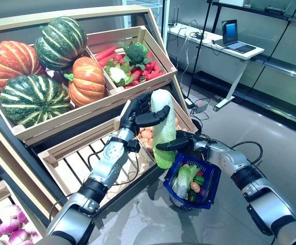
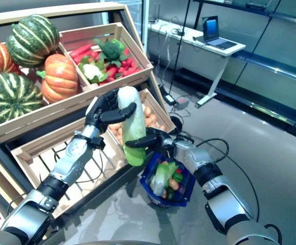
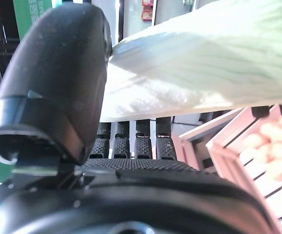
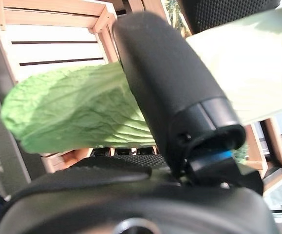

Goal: Put vegetables into the basket

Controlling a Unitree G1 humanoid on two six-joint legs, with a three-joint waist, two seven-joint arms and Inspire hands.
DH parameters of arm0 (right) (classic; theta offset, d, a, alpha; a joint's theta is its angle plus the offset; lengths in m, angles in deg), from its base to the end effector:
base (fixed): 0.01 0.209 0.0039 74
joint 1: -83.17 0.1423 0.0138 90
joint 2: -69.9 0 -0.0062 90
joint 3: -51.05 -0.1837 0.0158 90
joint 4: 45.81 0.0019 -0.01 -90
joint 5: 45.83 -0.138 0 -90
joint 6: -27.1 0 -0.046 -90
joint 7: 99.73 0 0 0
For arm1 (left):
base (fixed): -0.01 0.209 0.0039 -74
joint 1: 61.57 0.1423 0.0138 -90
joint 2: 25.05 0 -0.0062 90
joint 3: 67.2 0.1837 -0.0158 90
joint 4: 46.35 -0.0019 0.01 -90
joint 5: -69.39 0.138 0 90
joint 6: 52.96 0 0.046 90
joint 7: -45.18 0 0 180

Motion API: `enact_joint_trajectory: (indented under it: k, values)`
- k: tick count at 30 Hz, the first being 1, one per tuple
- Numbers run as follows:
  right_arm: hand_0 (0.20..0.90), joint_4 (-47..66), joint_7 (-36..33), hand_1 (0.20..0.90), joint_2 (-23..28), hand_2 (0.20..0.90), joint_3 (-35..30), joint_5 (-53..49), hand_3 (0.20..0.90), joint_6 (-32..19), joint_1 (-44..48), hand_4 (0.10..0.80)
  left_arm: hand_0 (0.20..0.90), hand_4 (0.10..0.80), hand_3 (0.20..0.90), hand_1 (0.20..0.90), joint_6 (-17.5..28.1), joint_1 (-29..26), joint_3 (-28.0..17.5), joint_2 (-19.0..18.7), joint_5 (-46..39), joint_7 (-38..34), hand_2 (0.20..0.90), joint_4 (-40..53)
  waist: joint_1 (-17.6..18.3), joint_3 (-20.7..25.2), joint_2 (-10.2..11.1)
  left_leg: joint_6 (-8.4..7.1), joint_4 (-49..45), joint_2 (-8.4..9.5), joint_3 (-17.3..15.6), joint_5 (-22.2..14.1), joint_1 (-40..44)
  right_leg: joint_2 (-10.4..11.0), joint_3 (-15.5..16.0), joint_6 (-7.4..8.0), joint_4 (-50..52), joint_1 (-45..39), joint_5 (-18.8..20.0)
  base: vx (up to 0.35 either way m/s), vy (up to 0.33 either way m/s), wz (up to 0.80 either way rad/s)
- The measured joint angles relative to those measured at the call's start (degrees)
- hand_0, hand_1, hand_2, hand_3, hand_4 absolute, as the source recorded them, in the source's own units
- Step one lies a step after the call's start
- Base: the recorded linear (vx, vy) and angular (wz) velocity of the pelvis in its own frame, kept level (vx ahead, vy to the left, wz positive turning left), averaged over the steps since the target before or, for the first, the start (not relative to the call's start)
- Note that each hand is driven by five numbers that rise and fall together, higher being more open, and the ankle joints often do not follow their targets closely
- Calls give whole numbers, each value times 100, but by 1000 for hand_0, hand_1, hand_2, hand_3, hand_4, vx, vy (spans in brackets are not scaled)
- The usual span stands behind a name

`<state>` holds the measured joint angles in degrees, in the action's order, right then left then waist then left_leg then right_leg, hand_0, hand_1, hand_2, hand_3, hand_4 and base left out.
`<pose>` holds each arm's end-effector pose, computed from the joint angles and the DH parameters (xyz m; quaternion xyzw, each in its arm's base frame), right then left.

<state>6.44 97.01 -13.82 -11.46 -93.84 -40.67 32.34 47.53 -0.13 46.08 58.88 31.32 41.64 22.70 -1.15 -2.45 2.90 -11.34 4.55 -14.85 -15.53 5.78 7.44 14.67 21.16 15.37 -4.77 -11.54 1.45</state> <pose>0.3090 -0.1511 0.0667 0.0978 0.2586 0.2799 0.9194 0.2859 0.1472 0.0896 -0.0750 -0.0628 -0.1320 0.9864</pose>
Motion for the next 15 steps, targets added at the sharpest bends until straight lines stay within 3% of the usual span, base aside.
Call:
enact_joint_trajectory:
  k: [7, 8, 15]
  values:
    - [900, -427, -6, 900, -202, 900, 0, -197, 900, 31, 10, 800, 300, 400, 300, 300, -217, 149, -5, 4, -477, -35, 300, 0, -25, 33, 1, -5, 19, 1, 130, 24, -18, -5, -1, 3, -2, -17, 2, 5, -1, 2]
    - [300, -464, -5, 300, -220, 300, 0, -197, 300, 31, 19, 400, 300, 400, 300, 300, -230, 156, -6, 4, -507, -37, 300, 0, -32, 36, 1, -6, 19, 1, 131, 25, -18, -5, -1, 3, -2, -17, 2, 0, 0, 0]
    - [300, -558, 77, 300, -333, 300, 42, -200, 300, 29, 42, 400, 300, 400, 300, 300, -251, 182, -28, -15, -561, -58, 300, 0, -52, 65, 6, -4, 20, 2, 150, 33, -28, -6, 1, 4, -3, -23, 3, 0, 0, 0]
